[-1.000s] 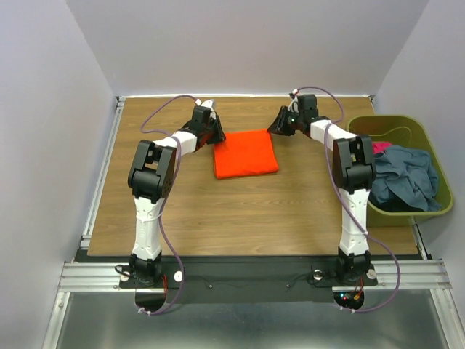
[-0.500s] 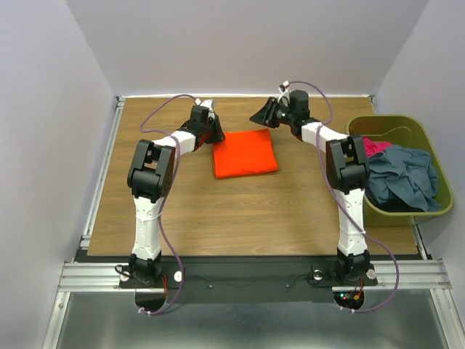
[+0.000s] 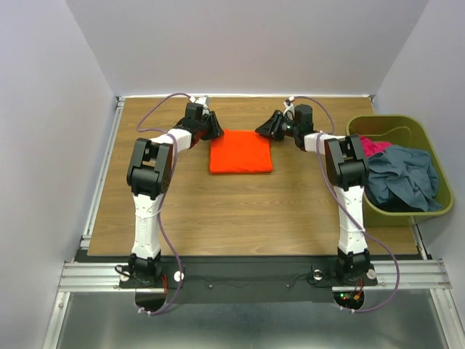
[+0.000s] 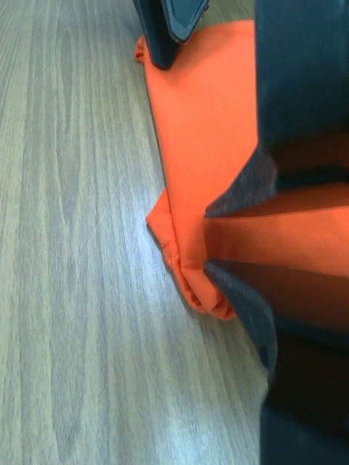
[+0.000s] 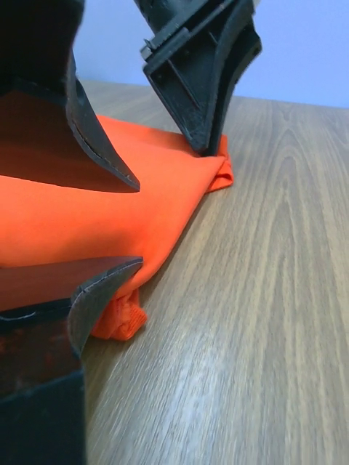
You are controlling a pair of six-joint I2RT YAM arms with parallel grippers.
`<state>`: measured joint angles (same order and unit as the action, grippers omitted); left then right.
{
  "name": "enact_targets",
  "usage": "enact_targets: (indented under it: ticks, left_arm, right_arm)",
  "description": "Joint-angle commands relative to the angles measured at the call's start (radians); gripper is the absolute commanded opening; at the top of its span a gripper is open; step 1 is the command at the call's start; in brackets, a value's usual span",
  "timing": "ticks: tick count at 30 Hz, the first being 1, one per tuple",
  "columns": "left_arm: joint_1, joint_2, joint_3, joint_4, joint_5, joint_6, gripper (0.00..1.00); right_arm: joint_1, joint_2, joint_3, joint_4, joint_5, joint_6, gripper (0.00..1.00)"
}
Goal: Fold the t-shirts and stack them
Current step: Fold the tshirt
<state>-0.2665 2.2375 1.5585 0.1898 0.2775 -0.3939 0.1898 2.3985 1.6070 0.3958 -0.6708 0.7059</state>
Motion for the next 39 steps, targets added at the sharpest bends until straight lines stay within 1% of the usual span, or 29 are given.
enact_targets:
  ticks: [1,2,3,4,5,7,10,11,13,14,16,18,19,21,22,25,26,27,28,30,33,35,36,39]
  left_arm:
    - [0.013,-0.082,0.003,-0.067,-0.012,0.000,0.48]
    - [0.013,-0.110,-0.012,-0.069,-0.011,-0.006,0.50]
    - [0.012,-0.169,-0.024,-0.066,-0.015,-0.011,0.54]
    - [0.010,-0.203,-0.038,-0.066,-0.018,-0.017,0.56]
    - [0.009,-0.270,-0.075,-0.066,-0.029,-0.042,0.56]
    - [0.000,-0.334,-0.141,-0.061,-0.032,-0.100,0.57]
    - [-0.008,-0.444,-0.219,-0.056,-0.020,-0.152,0.57]
    - [-0.017,-0.466,-0.274,-0.050,-0.011,-0.166,0.55]
    - [-0.030,-0.510,-0.331,-0.018,0.006,-0.186,0.48]
    - [-0.036,-0.515,-0.378,-0.010,0.003,-0.186,0.45]
    - [-0.048,-0.504,-0.416,0.002,0.008,-0.187,0.38]
    - [-0.051,-0.480,-0.466,0.026,0.014,-0.191,0.34]
    - [-0.051,-0.470,-0.500,0.039,0.014,-0.195,0.31]
    - [-0.051,-0.441,-0.520,0.056,0.000,-0.192,0.29]
    - [-0.051,-0.432,-0.534,0.057,-0.004,-0.192,0.27]
    - [-0.050,-0.400,-0.552,0.056,-0.035,-0.181,0.24]
    - [-0.050,-0.395,-0.572,0.054,-0.073,-0.180,0.20]
    - [-0.050,-0.395,-0.580,0.054,-0.087,-0.177,0.20]
    - [-0.050,-0.395,-0.586,0.051,-0.093,-0.172,0.20]
    - [-0.050,-0.409,-0.588,0.037,-0.086,-0.165,0.20]
    - [-0.051,-0.443,-0.583,0.030,-0.075,-0.166,0.21]
    - [-0.053,-0.472,-0.572,0.025,-0.083,-0.164,0.22]
    - [-0.051,-0.476,-0.568,0.016,-0.089,-0.163,0.22]
    - [-0.053,-0.477,-0.555,0.007,-0.095,-0.155,0.23]
  right_arm:
    - [-0.016,-0.110,0.011,-0.031,-0.030,-0.025,0.47]
    - [-0.015,-0.130,0.001,-0.031,-0.036,-0.019,0.47]
    - [-0.015,-0.178,-0.022,-0.032,-0.042,-0.013,0.47]
    - [-0.012,-0.202,-0.042,-0.034,-0.052,0.000,0.47]
    - [-0.009,-0.252,-0.059,-0.031,-0.073,0.004,0.47]
    - [-0.001,-0.295,-0.117,-0.032,-0.114,0.015,0.47]
    - [0.017,-0.360,-0.179,-0.037,-0.160,0.026,0.43]
    - [0.022,-0.367,-0.221,-0.035,-0.194,0.027,0.39]
    - [0.034,-0.389,-0.265,-0.038,-0.222,0.015,0.34]
    - [0.037,-0.392,-0.318,-0.038,-0.236,0.007,0.29]
    - [0.037,-0.394,-0.369,-0.035,-0.249,-0.011,0.23]
    - [0.037,-0.380,-0.422,-0.034,-0.256,-0.029,0.20]
    - [0.037,-0.351,-0.436,-0.032,-0.262,-0.046,0.18]
    - [0.039,-0.317,-0.464,-0.034,-0.260,-0.069,0.15]
    - [0.036,-0.303,-0.472,-0.035,-0.247,-0.083,0.12]
    - [0.022,-0.294,-0.528,-0.041,-0.179,-0.109,0.10]
    - [0.014,-0.315,-0.535,-0.054,-0.135,-0.123,0.09]
    - [0.014,-0.326,-0.533,-0.081,-0.116,-0.143,0.09]
    - [0.014,-0.338,-0.507,-0.150,-0.099,-0.185,0.09]
    - [0.016,-0.378,-0.481,-0.190,-0.105,-0.200,0.09]
    - [0.028,-0.418,-0.432,-0.199,-0.139,-0.168,0.10]
    - [0.066,-0.427,-0.391,-0.199,-0.168,-0.138,0.11]
    - [0.080,-0.424,-0.345,-0.198,-0.177,-0.126,0.11]
    - [0.166,-0.374,-0.233,-0.195,-0.203,-0.083,0.11]
